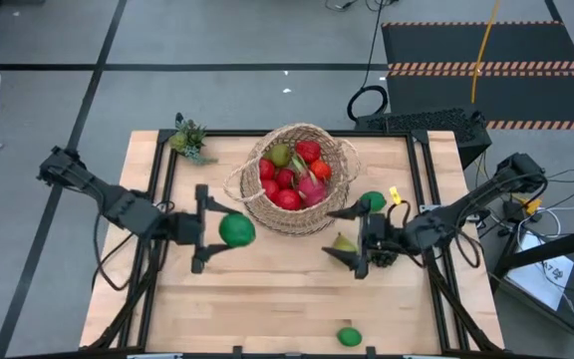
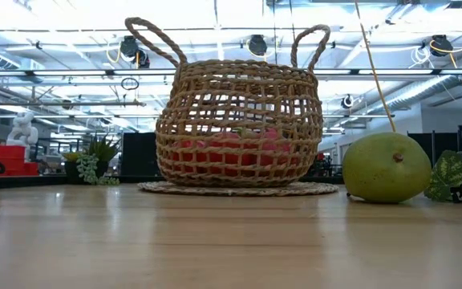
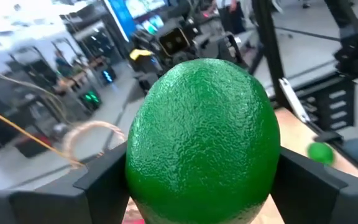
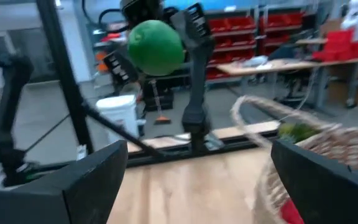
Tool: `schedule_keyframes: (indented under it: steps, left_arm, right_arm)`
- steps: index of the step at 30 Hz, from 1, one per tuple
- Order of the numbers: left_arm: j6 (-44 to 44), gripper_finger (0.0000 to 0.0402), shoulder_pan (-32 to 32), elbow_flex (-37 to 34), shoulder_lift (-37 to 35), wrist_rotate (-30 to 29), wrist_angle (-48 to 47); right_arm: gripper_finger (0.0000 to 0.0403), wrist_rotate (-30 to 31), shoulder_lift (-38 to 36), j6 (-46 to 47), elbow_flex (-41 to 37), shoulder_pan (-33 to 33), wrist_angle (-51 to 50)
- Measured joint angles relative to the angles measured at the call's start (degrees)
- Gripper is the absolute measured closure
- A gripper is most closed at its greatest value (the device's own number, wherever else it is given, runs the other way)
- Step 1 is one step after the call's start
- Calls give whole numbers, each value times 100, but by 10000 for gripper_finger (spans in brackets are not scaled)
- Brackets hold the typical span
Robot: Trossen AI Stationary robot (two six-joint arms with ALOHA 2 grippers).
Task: Build produce basket
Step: Put the middle green lime into the basket
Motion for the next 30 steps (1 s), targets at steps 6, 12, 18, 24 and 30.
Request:
schedule_keyframes:
  steps: [6,12,18,24,30]
  left_arm:
    - [96,93,0,0,-309,-85,0]
    - [80,84,0,0,-310,-83,-291]
    - [628,79,0,0,-289,-125,-318]
    - [1682,78,0,0,-290,-126,-314]
    - [2895,78,0,-2,-288,-128,-309]
  right_arm:
    - [12,53,-61,-351,0,9,-121]
    - [12,48,-38,-147,-4,9,-499]
    - [12,46,-42,-151,-4,9,-525]
    - [12,37,-42,-152,-4,11,-523]
    - [12,33,-42,-153,-4,11,-521]
